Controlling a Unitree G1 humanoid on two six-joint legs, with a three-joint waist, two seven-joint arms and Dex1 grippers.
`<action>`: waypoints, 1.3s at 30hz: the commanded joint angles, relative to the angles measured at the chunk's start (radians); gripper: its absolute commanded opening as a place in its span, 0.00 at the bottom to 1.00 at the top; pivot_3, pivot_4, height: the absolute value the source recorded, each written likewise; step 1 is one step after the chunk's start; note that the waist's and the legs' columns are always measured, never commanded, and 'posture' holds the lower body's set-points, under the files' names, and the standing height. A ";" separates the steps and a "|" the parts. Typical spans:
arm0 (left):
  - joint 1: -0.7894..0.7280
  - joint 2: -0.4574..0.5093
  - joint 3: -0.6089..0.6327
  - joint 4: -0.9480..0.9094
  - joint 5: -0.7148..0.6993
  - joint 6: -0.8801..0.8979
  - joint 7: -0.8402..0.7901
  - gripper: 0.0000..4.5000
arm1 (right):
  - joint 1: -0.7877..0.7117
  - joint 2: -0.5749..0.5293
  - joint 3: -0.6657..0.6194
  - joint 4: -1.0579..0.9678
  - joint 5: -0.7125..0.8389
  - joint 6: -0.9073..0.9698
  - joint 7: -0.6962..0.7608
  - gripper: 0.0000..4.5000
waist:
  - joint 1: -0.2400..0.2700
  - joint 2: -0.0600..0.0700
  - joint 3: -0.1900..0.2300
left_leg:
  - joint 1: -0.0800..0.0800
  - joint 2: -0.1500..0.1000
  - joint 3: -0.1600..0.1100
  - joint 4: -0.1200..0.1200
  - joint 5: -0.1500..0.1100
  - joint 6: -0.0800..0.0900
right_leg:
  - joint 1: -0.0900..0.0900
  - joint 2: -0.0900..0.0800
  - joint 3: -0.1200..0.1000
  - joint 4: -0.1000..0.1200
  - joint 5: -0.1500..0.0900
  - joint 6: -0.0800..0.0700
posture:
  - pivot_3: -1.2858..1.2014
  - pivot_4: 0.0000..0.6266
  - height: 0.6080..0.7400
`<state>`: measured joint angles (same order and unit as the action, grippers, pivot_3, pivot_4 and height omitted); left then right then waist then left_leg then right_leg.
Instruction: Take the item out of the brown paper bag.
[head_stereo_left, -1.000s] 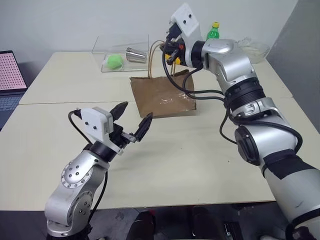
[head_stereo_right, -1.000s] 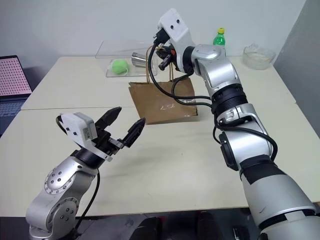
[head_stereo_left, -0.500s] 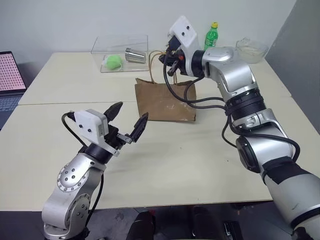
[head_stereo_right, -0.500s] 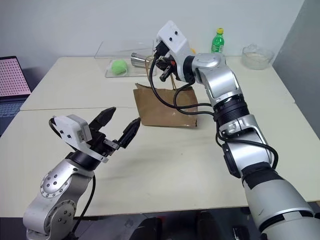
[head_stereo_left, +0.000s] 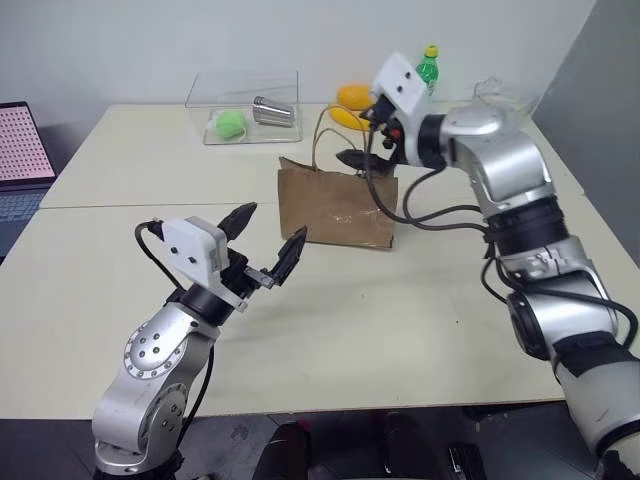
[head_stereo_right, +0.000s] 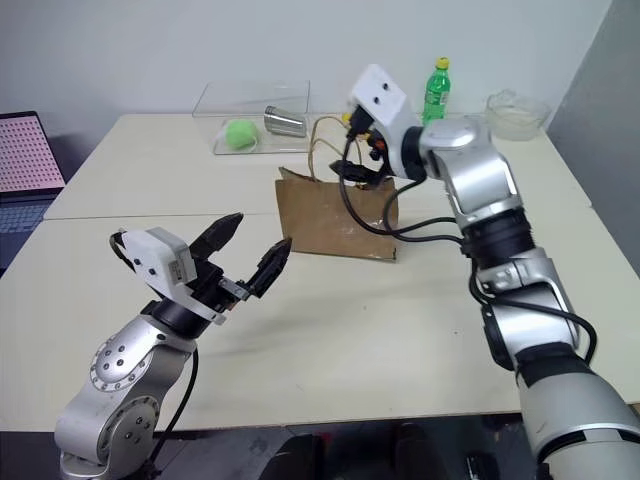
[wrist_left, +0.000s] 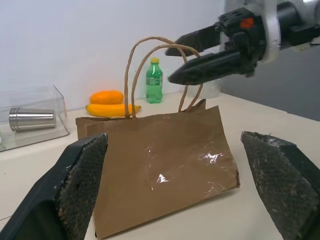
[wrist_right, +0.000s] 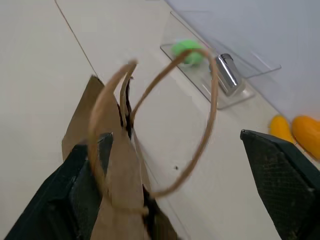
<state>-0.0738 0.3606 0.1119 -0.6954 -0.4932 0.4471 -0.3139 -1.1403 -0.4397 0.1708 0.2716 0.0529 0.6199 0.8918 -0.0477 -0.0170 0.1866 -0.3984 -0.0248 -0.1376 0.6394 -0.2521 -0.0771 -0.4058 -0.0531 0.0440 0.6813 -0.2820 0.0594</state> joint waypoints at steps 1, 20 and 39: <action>-0.027 -0.024 -0.010 -0.011 -0.001 -0.018 0.018 1.00 | 0.138 -0.021 -0.139 -0.319 0.125 0.241 -0.042 0.92 | 0.006 0.000 0.000 | 0.000 0.000 0.000 0.001 0.000 0.000 | 0.000 0.000 0.000 0.000 0.000 0.000 | 0.52 0.24 1.00; -0.749 0.193 -0.052 0.955 0.203 -0.334 -0.373 0.00 | 1.048 0.095 -0.155 -1.148 0.191 0.036 -0.386 0.93 | 0.008 -0.001 -0.001 | 0.001 0.002 0.000 0.005 0.000 0.000 | 0.002 0.004 0.000 0.000 0.003 0.003 | 0.52 0.24 1.00; -1.372 0.099 -0.315 2.013 0.710 -0.717 -0.450 0.00 | 1.134 0.078 -0.207 -1.251 0.287 0.029 -0.482 0.93 | 0.000 -0.003 0.000 | -0.001 0.000 -0.001 0.005 0.000 0.001 | 0.001 0.004 0.000 -0.001 0.003 0.003 | 0.52 0.24 1.00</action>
<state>-1.4114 0.4585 -0.1916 1.3134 0.1889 -0.2454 -0.7379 -0.0093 -0.3551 -0.0183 -0.9075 0.3218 0.6548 0.4236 -0.0479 -0.0197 0.1862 -0.3997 -0.0246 -0.1383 0.6440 -0.2521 -0.0764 -0.4048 -0.0496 0.0442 0.6807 -0.2792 0.0624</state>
